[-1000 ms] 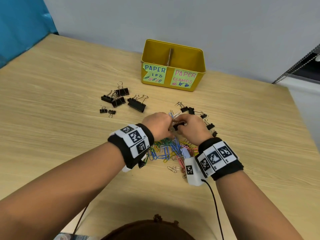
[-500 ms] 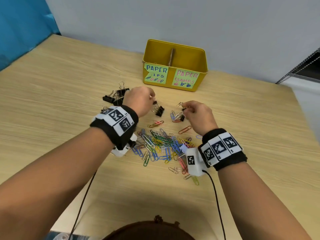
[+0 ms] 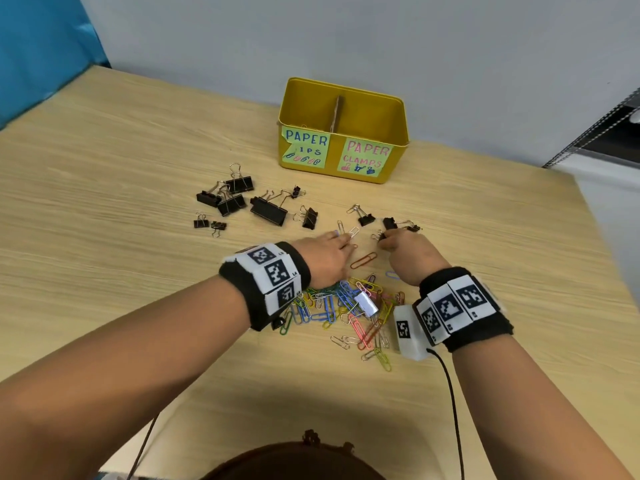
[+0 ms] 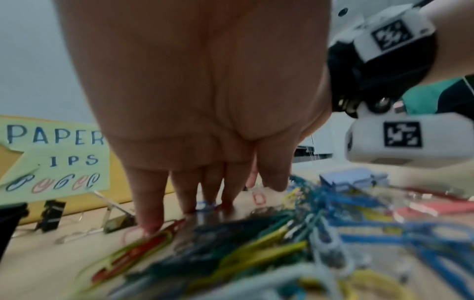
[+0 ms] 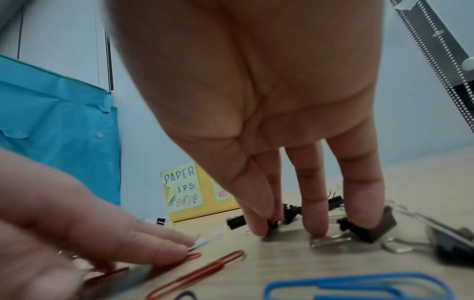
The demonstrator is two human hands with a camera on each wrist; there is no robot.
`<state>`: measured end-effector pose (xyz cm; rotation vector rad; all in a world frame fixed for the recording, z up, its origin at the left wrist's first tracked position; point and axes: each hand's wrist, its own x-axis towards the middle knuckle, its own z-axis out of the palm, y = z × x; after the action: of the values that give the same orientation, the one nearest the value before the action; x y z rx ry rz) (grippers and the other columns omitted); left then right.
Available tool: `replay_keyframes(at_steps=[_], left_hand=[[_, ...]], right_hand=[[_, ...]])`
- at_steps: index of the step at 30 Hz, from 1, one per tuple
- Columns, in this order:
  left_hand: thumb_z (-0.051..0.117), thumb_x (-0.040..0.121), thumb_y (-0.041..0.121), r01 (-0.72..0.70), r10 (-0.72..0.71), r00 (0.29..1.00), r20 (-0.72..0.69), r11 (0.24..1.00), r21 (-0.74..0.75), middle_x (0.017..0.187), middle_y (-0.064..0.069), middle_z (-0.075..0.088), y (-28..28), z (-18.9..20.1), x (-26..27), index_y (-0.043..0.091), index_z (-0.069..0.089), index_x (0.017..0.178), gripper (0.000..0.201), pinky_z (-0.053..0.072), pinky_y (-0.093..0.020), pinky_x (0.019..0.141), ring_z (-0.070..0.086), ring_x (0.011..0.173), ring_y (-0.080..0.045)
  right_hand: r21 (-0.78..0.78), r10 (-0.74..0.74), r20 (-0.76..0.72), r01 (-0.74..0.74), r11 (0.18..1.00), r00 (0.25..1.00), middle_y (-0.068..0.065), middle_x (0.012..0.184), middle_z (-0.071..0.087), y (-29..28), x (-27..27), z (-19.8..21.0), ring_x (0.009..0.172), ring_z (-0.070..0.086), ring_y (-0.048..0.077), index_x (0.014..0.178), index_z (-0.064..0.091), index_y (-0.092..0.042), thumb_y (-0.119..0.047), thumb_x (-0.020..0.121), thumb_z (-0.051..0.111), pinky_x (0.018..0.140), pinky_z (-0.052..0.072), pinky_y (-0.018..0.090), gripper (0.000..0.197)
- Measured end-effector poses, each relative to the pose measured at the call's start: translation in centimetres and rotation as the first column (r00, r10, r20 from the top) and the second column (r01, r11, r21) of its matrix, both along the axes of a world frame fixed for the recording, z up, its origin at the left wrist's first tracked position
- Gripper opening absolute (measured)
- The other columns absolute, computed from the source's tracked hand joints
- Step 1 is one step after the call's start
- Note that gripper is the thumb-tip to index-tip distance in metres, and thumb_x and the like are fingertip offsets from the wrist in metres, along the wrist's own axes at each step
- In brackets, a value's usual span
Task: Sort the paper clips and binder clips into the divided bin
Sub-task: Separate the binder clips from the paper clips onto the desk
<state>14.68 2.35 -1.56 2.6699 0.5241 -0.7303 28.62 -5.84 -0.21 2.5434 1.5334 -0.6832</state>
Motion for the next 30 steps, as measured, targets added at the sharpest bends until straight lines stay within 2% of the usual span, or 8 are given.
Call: replay_keyframes(at_steps=[3, 6, 8, 11, 16, 22, 25, 30], left_hand=[[0.033, 0.098, 0.034, -0.015, 0.014, 1.0, -0.019, 0.999, -0.035, 0.152, -0.016, 0.028, -0.3, 0.8, -0.6, 0.006, 0.034, 0.142, 0.051, 0.033, -0.042, 0.112, 0.032, 0.138, -0.032], [0.038, 0.097, 0.027, -0.11, 0.118, 0.988, 0.101, 0.991, -0.081, 0.11, -0.015, 0.063, 0.0, 1.8, -0.7, 0.002, 0.062, 0.109, 0.037, 0.049, -0.033, 0.081, 0.059, 0.093, -0.027], [0.04, 0.096, 0.019, -0.162, 0.169, 0.971, 0.169, 0.985, -0.053, 0.11, -0.015, 0.062, 0.7, 2.0, 0.0, 0.001, 0.062, 0.11, 0.032, 0.049, -0.036, 0.083, 0.06, 0.096, -0.028], [0.044, 0.091, 0.008, -0.191, 0.19, 0.954, 0.234, 0.981, -0.018, 0.132, -0.016, 0.05, 1.8, 1.2, 2.1, 0.0, 0.046, 0.131, 0.041, 0.044, -0.038, 0.102, 0.051, 0.119, -0.029], [0.04, 0.094, 0.007, -0.155, 0.154, 0.988, 0.016, 0.985, 0.075, 0.16, -0.01, 0.0, 2.3, -0.8, 4.8, 0.002, 0.005, 0.148, 0.065, 0.02, -0.044, 0.118, 0.005, 0.147, -0.027], [0.043, 0.093, 0.015, -0.166, 0.154, 0.981, 0.115, 0.981, 0.096, 0.151, -0.012, 0.026, 2.4, -0.7, 4.2, 0.004, 0.022, 0.145, 0.057, 0.032, -0.045, 0.112, 0.027, 0.138, -0.03], [0.042, 0.094, 0.024, -0.197, 0.178, 0.968, 0.175, 0.976, 0.097, 0.149, -0.01, 0.025, 1.8, -0.4, 4.0, 0.01, 0.011, 0.148, 0.064, 0.033, -0.043, 0.11, 0.027, 0.137, -0.029], [0.038, 0.093, 0.043, -0.197, 0.177, 0.972, 0.156, 0.973, 0.124, 0.145, -0.008, 0.029, 1.2, -0.3, 4.1, 0.008, 0.027, 0.142, 0.061, 0.032, -0.044, 0.107, 0.028, 0.133, -0.028]], right_hand=[[0.044, -0.11, 0.011, 0.11, 0.993, 0.994, 0.014, 0.138, 0.05, 0.2, 0.8, -0.5, 0.124, 0.049, 0.033, 0.124, 0.056, -0.002, 0.003, 0.086, 0.036, 0.103, 0.042, 0.036, 0.043], [0.187, -0.086, -0.052, 0.095, 0.978, 0.995, 0.014, 0.14, 0.047, 1.3, -0.1, -0.2, 0.128, 0.044, 0.033, 0.129, 0.053, -0.007, 0.01, 0.082, 0.037, 0.107, 0.039, 0.042, 0.053], [0.208, 0.008, -0.076, 0.008, 0.978, 0.997, 0.01, 0.148, 0.039, 2.2, -1.1, 0.1, 0.135, 0.037, 0.032, 0.138, 0.042, -0.012, 0.011, 0.081, 0.034, 0.111, 0.034, 0.044, 0.062], [0.071, 0.078, -0.079, -0.072, 0.995, 0.994, 0.009, 0.153, 0.03, 2.9, -1.7, 0.5, 0.139, 0.03, 0.031, 0.147, 0.021, -0.017, 0.006, 0.085, 0.032, 0.114, 0.029, 0.043, 0.068], [-0.011, -0.019, -0.118, 0.018, 1.0, 0.993, 0.018, 0.148, 0.038, 1.5, -0.7, 1.3, 0.134, 0.039, 0.029, 0.15, 0.008, -0.012, 0.005, 0.089, 0.033, 0.108, 0.032, 0.03, 0.068], [0.027, -0.073, -0.137, 0.077, 0.997, 0.988, 0.013, 0.15, 0.037, 0.7, 0.3, 1.4, 0.136, 0.038, 0.028, 0.149, 0.015, -0.013, 0.006, 0.089, 0.031, 0.108, 0.031, 0.03, 0.065], [0.037, -0.063, -0.186, 0.071, 0.997, 0.98, 0.013, 0.15, 0.037, 0.7, -0.2, 1.6, 0.137, 0.037, 0.028, 0.149, 0.017, -0.012, 0.001, 0.091, 0.031, 0.109, 0.03, 0.032, 0.061], [0.016, -0.072, -0.168, 0.076, 0.997, 0.983, 0.016, 0.15, 0.035, 0.4, -0.3, 1.7, 0.137, 0.035, 0.029, 0.149, 0.015, -0.013, 0.002, 0.091, 0.03, 0.108, 0.03, 0.03, 0.062]])
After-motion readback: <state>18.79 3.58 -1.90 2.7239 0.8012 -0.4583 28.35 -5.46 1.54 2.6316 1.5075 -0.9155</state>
